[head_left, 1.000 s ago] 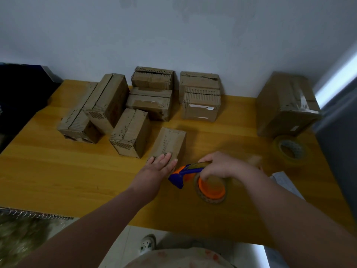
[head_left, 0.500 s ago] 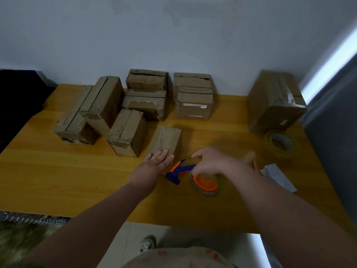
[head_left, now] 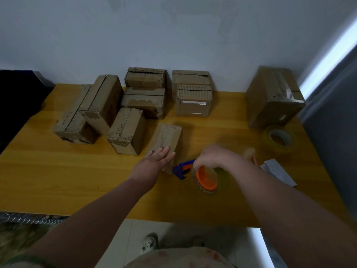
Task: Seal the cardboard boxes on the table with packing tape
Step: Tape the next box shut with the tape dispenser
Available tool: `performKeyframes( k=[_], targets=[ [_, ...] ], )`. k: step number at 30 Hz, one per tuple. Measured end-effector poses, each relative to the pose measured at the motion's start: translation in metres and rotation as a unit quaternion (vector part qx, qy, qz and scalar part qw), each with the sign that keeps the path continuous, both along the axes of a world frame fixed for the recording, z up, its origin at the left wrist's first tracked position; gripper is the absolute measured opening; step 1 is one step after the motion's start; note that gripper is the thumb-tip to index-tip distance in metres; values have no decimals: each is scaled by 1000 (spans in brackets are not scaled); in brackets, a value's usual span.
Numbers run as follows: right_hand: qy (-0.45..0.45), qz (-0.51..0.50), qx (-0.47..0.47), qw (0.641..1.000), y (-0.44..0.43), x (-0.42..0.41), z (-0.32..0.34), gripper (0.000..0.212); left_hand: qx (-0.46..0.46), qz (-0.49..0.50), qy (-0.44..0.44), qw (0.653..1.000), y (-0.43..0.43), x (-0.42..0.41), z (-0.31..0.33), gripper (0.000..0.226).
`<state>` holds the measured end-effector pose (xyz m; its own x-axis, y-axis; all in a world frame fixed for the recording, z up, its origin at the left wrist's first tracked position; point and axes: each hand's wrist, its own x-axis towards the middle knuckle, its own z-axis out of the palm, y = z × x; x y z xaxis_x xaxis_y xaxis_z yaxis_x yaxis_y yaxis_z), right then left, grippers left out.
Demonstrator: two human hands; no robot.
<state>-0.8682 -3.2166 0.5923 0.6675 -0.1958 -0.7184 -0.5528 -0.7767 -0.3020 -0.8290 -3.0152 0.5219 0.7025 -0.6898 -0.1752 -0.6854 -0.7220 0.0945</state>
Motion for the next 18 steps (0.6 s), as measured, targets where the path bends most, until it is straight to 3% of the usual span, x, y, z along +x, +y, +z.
performKeyframes(
  k=[5, 8, 12, 16, 18],
  targets=[
    [57, 70, -64, 994, 4, -12, -2, 30, -2, 2, -2, 1000, 1, 0, 3, 84],
    [15, 12, -31, 999, -3, -18, -7, 47, -4, 13, -3, 1000, 1, 0, 7, 79],
    [-93, -94, -9, 991, -21, -21, 0, 82, -27, 37, -31, 998, 4, 4, 15, 53],
    [-174, -115, -42, 977, -40, -25, -10, 47, -68, 40, -68, 995, 2, 20, 36, 30],
    [-164, -118, -63, 977, -45, -27, -20, 56, -84, 48, -54, 994, -1, 32, 53, 27]
  ],
)
